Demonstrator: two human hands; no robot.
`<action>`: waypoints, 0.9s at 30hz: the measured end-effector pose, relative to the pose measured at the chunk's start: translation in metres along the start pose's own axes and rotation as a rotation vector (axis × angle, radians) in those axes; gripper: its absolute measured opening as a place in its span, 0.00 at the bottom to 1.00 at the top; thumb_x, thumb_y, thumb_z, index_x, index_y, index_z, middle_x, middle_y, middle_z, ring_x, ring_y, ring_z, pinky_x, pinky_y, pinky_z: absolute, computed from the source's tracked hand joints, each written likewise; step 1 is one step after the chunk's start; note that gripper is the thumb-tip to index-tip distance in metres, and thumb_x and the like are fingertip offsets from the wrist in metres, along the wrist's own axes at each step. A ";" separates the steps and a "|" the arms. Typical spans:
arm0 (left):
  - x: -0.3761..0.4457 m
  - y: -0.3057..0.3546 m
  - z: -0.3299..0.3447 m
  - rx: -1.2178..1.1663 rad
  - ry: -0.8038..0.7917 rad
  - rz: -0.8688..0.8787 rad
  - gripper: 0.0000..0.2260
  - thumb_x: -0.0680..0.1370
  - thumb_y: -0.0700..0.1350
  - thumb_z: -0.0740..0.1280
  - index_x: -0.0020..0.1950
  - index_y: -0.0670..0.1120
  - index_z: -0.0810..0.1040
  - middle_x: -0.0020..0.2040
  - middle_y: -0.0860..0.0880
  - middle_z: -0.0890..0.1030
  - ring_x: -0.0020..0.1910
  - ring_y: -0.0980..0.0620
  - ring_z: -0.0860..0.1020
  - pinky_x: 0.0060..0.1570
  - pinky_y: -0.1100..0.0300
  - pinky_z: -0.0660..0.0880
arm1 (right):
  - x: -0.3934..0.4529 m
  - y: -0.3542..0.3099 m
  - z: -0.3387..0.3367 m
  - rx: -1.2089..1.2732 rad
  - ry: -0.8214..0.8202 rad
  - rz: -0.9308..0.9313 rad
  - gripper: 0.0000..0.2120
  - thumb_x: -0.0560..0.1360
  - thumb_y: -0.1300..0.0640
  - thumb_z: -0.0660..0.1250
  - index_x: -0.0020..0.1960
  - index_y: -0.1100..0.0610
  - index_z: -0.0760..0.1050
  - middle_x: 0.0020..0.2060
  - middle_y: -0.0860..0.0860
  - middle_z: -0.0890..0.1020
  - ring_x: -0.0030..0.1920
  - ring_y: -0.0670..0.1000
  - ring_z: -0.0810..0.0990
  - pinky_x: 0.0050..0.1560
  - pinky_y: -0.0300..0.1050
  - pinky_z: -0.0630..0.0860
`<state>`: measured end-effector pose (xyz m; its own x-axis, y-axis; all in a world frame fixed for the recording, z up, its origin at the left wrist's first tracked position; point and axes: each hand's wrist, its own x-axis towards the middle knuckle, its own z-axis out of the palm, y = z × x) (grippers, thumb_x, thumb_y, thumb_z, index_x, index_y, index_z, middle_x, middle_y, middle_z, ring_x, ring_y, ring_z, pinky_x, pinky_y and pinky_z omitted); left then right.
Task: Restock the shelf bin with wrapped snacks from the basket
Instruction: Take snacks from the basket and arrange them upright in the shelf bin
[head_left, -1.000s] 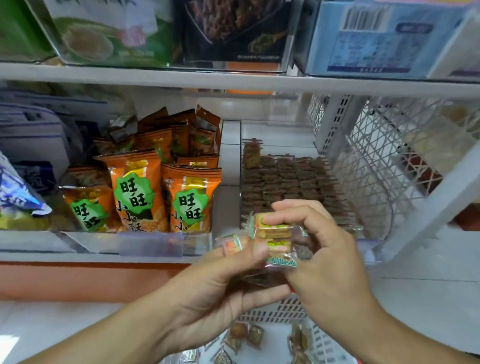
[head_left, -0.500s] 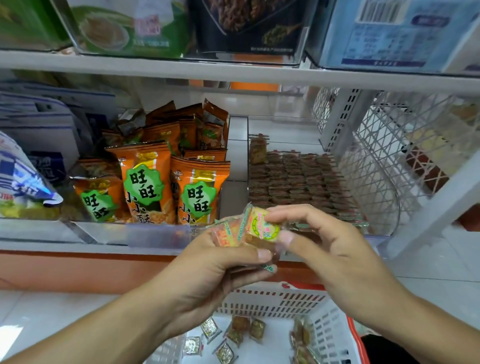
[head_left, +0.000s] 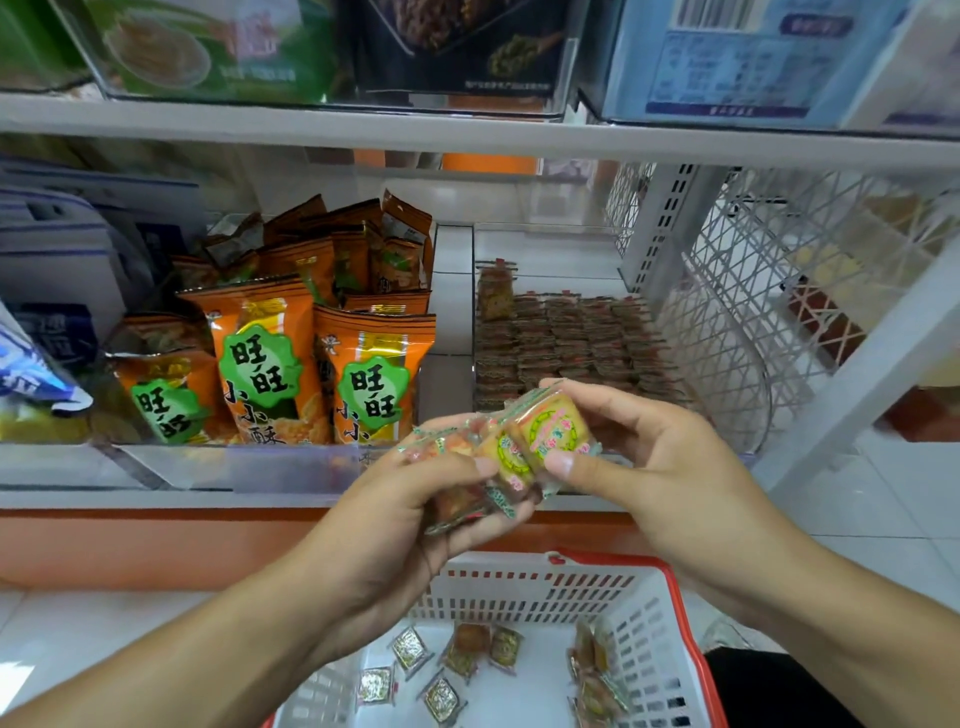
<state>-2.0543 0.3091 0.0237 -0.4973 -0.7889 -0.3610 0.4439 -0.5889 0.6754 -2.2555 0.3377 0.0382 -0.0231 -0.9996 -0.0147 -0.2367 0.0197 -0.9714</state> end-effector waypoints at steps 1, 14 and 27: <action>0.000 0.000 0.001 -0.018 0.005 -0.003 0.25 0.69 0.34 0.72 0.66 0.35 0.76 0.57 0.32 0.83 0.54 0.35 0.85 0.44 0.52 0.84 | 0.001 0.000 0.000 0.050 0.005 0.029 0.21 0.72 0.61 0.76 0.63 0.49 0.80 0.55 0.46 0.85 0.58 0.47 0.82 0.65 0.52 0.76; 0.005 -0.003 -0.003 0.087 0.025 0.191 0.21 0.71 0.32 0.73 0.63 0.42 0.80 0.58 0.36 0.84 0.56 0.39 0.85 0.46 0.57 0.83 | -0.009 0.001 0.009 0.422 -0.143 0.296 0.18 0.74 0.52 0.70 0.64 0.45 0.80 0.57 0.48 0.85 0.56 0.45 0.83 0.42 0.42 0.79; 0.004 0.003 -0.010 0.256 0.099 0.248 0.25 0.66 0.37 0.78 0.62 0.43 0.80 0.54 0.38 0.86 0.51 0.42 0.86 0.44 0.56 0.83 | -0.006 -0.003 0.006 0.549 -0.103 0.198 0.18 0.71 0.54 0.74 0.60 0.51 0.82 0.58 0.54 0.85 0.59 0.52 0.84 0.52 0.48 0.79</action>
<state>-2.0477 0.3019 0.0179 -0.3181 -0.9226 -0.2184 0.3350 -0.3249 0.8844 -2.2489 0.3433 0.0398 0.0857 -0.9751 -0.2045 0.3000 0.2210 -0.9280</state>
